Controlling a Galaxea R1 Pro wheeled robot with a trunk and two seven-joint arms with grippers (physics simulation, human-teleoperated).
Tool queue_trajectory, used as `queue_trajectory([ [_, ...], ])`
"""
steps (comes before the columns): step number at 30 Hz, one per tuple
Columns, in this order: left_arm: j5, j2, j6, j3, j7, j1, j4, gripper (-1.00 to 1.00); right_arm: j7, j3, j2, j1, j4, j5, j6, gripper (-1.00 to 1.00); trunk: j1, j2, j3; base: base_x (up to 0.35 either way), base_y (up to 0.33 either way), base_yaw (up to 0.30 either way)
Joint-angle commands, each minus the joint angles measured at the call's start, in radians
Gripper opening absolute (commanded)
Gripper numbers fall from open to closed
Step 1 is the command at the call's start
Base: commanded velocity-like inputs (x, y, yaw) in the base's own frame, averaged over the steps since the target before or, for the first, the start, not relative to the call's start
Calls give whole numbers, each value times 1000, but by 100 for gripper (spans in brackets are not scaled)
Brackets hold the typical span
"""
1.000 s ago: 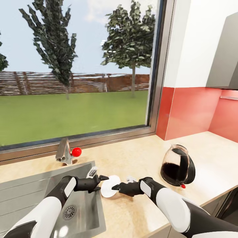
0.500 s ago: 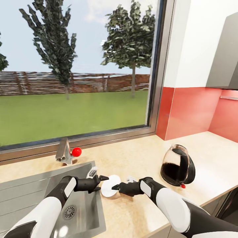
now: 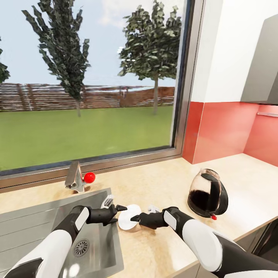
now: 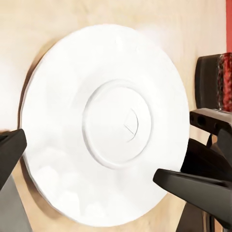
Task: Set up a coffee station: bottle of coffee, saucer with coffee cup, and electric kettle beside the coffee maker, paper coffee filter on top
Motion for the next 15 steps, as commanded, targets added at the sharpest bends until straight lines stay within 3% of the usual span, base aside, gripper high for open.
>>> queue_trajectory([
  [1,-12,-1,3,5,-1,-1,0,100,3,-5,0,0,-3,12,5,100,1,-2,-2,0,0,0],
  [11,-12,-1,3,5,-1,2,0,100,5,-8,0,-1,-10,11,1,100,1,-2,-2,0,0,0],
  [12,-12,-1,3,5,-1,3,0,100,5,-8,0,-1,-10,11,1,-100,1,-2,-2,0,0,0],
  [15,-12,-1,3,5,-1,4,0,100,5,-9,0,-1,-11,11,1,-100,1,-2,-2,0,0,0],
])
